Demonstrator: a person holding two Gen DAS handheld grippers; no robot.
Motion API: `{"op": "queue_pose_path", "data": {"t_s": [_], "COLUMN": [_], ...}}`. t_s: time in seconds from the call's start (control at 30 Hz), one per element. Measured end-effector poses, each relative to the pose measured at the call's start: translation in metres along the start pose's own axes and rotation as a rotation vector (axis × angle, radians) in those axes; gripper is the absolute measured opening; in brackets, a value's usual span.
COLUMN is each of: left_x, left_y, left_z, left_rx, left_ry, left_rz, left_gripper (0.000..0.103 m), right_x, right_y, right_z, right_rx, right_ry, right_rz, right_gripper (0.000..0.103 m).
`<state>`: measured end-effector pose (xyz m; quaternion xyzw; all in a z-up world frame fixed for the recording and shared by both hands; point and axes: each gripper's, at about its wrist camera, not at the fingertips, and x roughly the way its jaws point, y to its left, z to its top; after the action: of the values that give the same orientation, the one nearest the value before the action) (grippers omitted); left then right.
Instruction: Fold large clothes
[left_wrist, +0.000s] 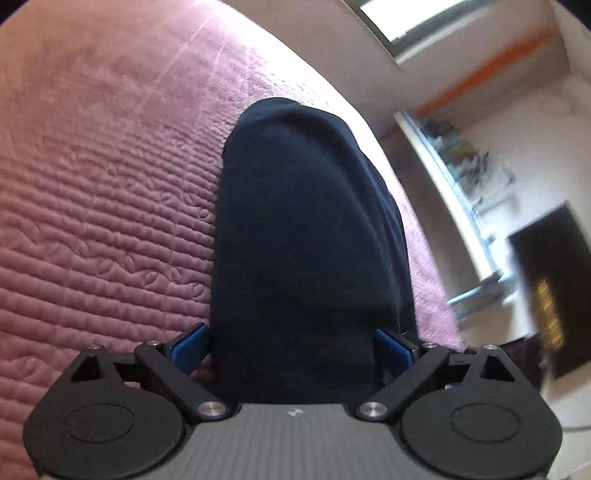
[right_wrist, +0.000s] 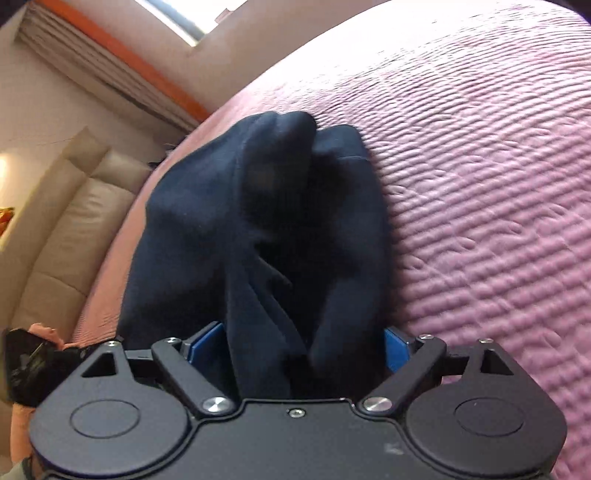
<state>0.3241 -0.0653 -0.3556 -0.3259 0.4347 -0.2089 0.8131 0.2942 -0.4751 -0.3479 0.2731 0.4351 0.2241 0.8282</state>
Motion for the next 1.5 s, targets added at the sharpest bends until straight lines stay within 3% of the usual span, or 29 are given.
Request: {"op": "queue_pose_path", "data": {"t_s": [0.13,0.23,0.3,0.37,0.43,0.53,0.73,0.97,1.23,1.37,1.5], "left_x": [0.022,0.034,0.038,0.039,0.035,0.022,-0.008,-0.078,-0.173,-0.201,-0.188], "left_y": [0.019,0.019,0.017,0.013,0.010,0.012,-0.005,-0.020,-0.002,0.023,0.070], "left_z": [0.010,0.017,0.020,0.018,0.014,0.009,-0.003,-0.040,-0.095,-0.136,-0.181], "left_rx": [-0.094,-0.112,-0.119,-0.102,-0.077,-0.098,-0.100,-0.051,-0.057,-0.049,-0.118], "left_ry": [0.012,0.029,0.033,0.015,-0.008,-0.036,-0.057,-0.055,0.006,0.034,0.073], "left_rz": [-0.118,-0.146,-0.146,-0.136,-0.128,-0.197,-0.324,-0.405,-0.480,-0.465,-0.409], "left_gripper": [0.101,0.103,0.103,0.097,0.077,0.062,0.061,0.060,0.060,0.061,0.061], "right_x": [0.021,0.028,0.032,0.032,0.026,0.017,-0.011,-0.072,-0.148,-0.145,-0.123], "right_y": [-0.004,0.003,0.008,0.010,0.011,0.017,0.042,0.090,0.155,0.156,0.131], "right_z": [0.013,0.018,0.019,0.017,0.016,0.017,0.002,-0.045,-0.136,-0.180,-0.218], "right_rx": [0.021,-0.002,-0.006,-0.007,-0.016,-0.042,-0.061,-0.094,-0.111,-0.095,-0.048], "right_ry": [0.026,0.031,0.039,0.036,0.032,0.030,0.007,-0.004,-0.030,0.014,0.082], "right_rz": [0.104,0.124,0.139,0.157,0.171,0.179,0.214,0.249,0.227,0.207,0.190], "right_gripper": [0.103,0.102,0.093,0.079,0.073,0.065,0.063,0.063,0.063,0.063,0.063]}}
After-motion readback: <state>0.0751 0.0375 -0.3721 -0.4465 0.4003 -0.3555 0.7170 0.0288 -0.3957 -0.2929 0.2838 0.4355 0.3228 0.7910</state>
